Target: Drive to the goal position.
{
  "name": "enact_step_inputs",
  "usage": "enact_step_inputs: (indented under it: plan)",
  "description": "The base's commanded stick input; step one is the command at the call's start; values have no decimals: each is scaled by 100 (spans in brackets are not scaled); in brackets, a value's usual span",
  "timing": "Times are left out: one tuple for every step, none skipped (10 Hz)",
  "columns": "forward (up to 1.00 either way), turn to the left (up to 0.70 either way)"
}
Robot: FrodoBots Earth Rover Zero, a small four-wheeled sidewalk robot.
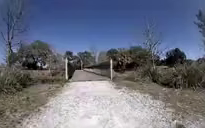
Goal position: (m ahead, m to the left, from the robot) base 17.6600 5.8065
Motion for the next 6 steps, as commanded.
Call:
enact_step_inputs:
  plan:
    - [50, 0]
    - [50, 0]
    - [50, 0]
    - [50, 0]
    - [50, 0]
    - [50, 0]
